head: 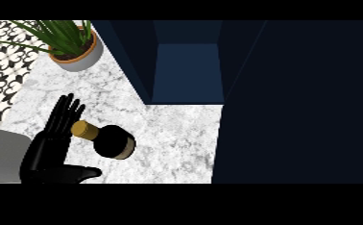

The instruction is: Pick up the wine, place it into the cabinet and close the cabinet

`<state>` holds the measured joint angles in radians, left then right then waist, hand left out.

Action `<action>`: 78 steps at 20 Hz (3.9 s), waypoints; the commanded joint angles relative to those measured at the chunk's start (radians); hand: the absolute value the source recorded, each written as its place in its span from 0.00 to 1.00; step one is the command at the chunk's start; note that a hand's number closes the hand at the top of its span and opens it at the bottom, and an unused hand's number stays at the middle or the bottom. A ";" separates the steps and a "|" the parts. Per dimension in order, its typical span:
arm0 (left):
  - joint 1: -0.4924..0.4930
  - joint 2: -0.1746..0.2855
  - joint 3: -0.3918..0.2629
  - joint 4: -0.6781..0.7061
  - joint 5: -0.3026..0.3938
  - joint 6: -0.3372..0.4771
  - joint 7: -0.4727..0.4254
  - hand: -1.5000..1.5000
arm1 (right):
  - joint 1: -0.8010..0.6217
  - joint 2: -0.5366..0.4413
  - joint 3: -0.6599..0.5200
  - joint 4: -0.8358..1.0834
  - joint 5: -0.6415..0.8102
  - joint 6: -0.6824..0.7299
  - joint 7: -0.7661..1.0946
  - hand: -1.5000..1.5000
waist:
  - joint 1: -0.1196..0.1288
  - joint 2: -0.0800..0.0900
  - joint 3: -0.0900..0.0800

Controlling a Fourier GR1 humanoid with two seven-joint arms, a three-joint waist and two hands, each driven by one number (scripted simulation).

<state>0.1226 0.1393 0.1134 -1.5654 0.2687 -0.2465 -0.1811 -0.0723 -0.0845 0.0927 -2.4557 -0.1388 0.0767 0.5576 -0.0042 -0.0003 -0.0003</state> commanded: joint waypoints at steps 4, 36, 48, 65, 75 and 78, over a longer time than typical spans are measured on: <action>-0.027 -0.016 -0.005 0.255 -0.081 -0.056 -0.200 0.00 | 0.008 0.002 -0.006 -0.089 -0.060 -0.001 0.046 0.00 | 0.000 0.000 0.000; -0.391 -0.030 0.037 1.062 -0.151 -0.228 -0.658 0.00 | -0.008 0.004 -0.028 -0.124 -0.076 0.012 0.100 0.00 | -0.007 0.000 0.000; -0.416 -0.052 0.059 1.088 -0.113 -0.197 -0.697 1.00 | 0.024 0.033 0.003 -0.075 -0.057 0.037 0.042 0.00 | -0.003 0.001 0.000; -0.387 -0.032 0.189 1.052 0.061 -0.123 -0.608 1.00 | 0.031 0.071 0.057 -0.066 0.035 0.028 0.038 0.00 | 0.005 -0.002 0.000; -0.329 -0.113 0.120 0.800 0.119 -0.099 -0.473 1.00 | -0.008 0.027 -0.019 -0.115 -0.048 0.031 0.119 0.00 | 0.006 -0.003 0.001; -0.247 -0.121 0.056 0.659 0.113 -0.075 -0.406 1.00 | 0.005 0.010 -0.083 -0.061 -0.103 0.069 0.070 0.00 | 0.008 -0.003 0.001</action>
<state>-0.1873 0.0358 0.2122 -0.7527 0.3738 -0.3442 -0.6749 -0.0878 -0.0528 0.0622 -2.4508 -0.1296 0.1312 0.5956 0.0016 -0.0024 0.0003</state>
